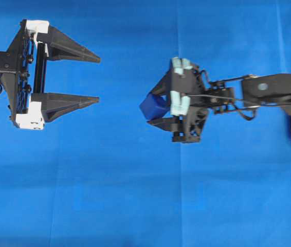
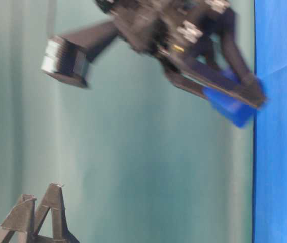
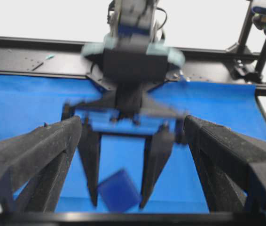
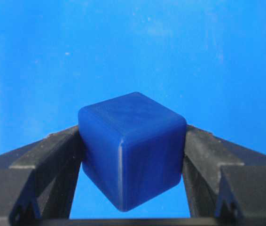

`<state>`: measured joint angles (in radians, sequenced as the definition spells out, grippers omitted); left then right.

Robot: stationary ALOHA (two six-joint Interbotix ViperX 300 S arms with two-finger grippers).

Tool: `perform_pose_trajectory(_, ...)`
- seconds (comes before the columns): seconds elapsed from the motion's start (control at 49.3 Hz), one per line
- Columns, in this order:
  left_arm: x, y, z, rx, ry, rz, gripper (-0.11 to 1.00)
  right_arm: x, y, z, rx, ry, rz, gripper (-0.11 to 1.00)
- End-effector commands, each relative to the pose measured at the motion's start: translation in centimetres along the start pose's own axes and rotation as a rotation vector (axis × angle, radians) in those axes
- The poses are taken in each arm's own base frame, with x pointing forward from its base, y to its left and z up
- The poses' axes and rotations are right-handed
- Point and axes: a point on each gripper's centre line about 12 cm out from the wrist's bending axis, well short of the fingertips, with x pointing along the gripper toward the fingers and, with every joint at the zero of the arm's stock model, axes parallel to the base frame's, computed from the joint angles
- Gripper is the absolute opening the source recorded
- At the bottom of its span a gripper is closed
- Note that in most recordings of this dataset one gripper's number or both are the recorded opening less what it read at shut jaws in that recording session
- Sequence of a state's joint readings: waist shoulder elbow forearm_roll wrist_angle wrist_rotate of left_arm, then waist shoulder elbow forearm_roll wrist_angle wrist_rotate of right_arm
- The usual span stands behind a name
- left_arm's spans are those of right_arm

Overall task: Handover the blue block to the right arm after grasping it with the left arm, then place it in the designated position.
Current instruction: 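Rotate the right gripper downward and lower the cube to the table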

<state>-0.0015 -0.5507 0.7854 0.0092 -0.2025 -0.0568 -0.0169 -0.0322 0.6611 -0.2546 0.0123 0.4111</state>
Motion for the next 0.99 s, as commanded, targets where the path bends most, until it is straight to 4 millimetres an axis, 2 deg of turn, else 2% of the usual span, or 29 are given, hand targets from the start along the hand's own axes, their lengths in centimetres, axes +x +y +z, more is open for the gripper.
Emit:
perform_pose_trajectory(0.0, -0.3, 0.0, 1.1, 0.003, -0.035, 0.000, 0.93, 1.2, -0.5, 0.8, 0.015, -0.044, 0.006, 0.53)
perform_pose_trajectory(0.162, -0.3, 0.0, 1.1, 0.003, -0.035, 0.000, 0.93, 3.7, -1.1, -0.1, 0.024, -0.037, 0.009, 0.53)
perform_pose_trajectory(0.446, -0.3, 0.1, 1.1, 0.006, -0.035, 0.003, 0.93, 7.0, -1.6, -1.6, 0.031, 0.012, 0.000, 0.53)
perform_pose_trajectory(0.973, -0.3, 0.1, 1.1, 0.006, -0.035, 0.003, 0.93, 7.4, -1.9, -2.2, 0.032, 0.028, -0.006, 0.53)
